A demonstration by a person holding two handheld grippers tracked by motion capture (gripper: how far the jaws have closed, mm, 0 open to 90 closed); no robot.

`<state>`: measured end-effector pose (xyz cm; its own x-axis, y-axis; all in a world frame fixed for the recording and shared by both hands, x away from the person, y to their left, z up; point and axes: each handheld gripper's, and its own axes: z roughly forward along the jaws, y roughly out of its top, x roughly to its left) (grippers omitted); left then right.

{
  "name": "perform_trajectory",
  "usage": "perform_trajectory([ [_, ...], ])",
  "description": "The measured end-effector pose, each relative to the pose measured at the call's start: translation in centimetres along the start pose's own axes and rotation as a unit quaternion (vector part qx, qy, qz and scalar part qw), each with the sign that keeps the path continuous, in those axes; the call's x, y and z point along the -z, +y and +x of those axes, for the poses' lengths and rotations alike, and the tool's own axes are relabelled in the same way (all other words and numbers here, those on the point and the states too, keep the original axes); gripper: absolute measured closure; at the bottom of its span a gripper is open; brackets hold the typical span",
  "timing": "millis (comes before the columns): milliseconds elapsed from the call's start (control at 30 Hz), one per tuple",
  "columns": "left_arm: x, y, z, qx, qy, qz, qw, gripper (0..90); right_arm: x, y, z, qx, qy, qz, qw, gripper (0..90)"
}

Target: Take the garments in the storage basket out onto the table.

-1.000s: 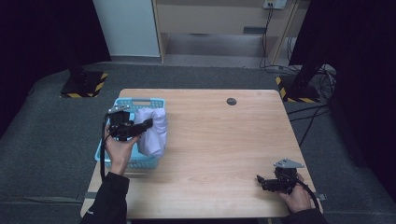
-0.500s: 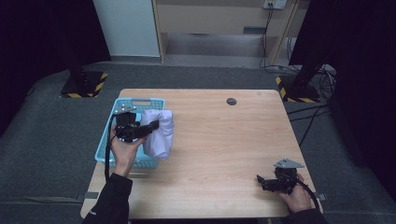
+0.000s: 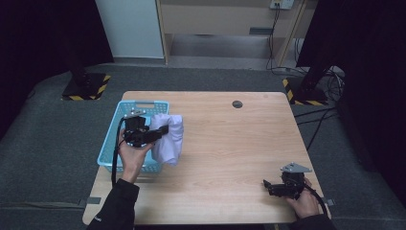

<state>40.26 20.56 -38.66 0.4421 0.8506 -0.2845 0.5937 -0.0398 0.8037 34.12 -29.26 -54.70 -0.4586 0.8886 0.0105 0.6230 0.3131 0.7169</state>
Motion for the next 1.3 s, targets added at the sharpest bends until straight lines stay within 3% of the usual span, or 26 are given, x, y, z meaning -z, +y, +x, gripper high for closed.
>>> perform_trajectory([
  [1300,-2.7,-0.7,-2.6,-0.016,-0.041,0.015,0.9989,53.2,0.0,0.0,0.0,0.000,0.000,0.000,1.0000,0.7],
])
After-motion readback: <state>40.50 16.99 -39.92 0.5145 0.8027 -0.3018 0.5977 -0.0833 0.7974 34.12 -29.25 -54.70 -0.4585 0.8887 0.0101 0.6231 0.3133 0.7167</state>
